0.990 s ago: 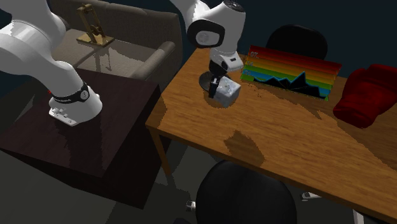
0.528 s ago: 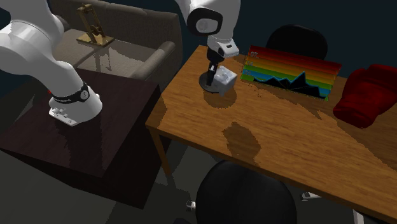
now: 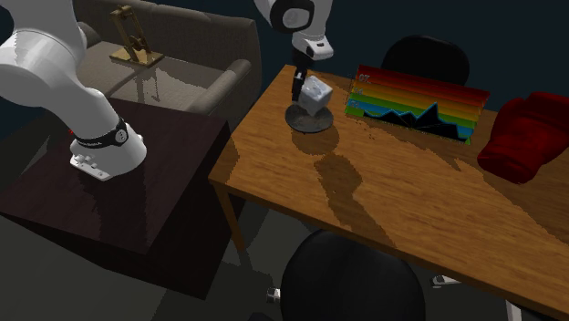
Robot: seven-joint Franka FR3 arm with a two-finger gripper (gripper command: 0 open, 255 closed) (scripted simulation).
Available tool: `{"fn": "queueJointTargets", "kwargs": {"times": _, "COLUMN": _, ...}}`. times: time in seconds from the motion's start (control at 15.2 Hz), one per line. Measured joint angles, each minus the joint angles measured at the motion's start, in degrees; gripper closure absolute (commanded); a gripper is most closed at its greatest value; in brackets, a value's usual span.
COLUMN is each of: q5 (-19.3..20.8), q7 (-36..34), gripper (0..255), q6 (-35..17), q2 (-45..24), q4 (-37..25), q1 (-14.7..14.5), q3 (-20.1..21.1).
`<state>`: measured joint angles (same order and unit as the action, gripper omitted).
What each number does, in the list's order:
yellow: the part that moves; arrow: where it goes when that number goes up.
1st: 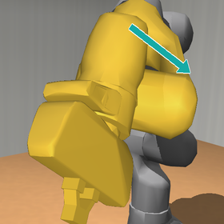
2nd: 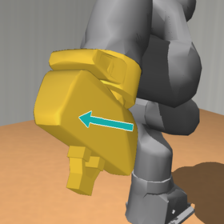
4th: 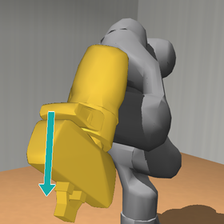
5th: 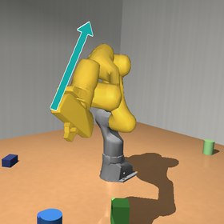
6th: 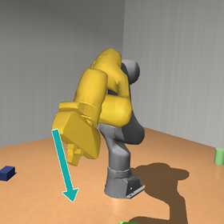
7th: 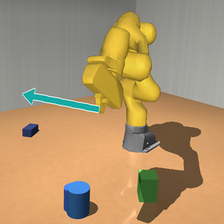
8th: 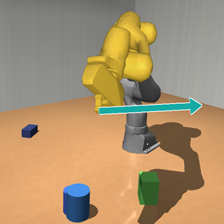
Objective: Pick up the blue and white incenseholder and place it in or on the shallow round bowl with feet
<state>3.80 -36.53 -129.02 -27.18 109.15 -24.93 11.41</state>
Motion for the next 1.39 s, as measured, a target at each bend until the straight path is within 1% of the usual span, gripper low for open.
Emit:
{"fn": "queueJointTargets", "kwargs": {"times": 0.13, "q5": 0.2, "q7": -1.9, "gripper": 255, "q6": 0.4, "q2": -1.3, "q4": -1.7, "q1": -1.5, "q3": 0.4}}
{"fn": "queueJointTargets", "kwargs": {"times": 0.33, "q5": 0.6, "q7": -2.7, "gripper": 255, "q6": -1.1, "q2": -3.2, "q4": -2.1, "q1": -2.2, "q3": 0.3}}
{"fn": "queueJointTargets", "kwargs": {"times": 0.99, "q5": 1.7, "q7": -3.3, "gripper": 255, "q6": -6.3, "q2": -8.7, "q4": -2.3, "q1": -2.9, "q3": -0.6}}
{"fn": "queueJointTargets", "kwargs": {"times": 1.39, "q5": 1.9, "q7": -3.3, "gripper": 255, "q6": -6.9, "q2": -9.5, "q4": -2.5, "q1": -3.0, "q3": -0.7}}
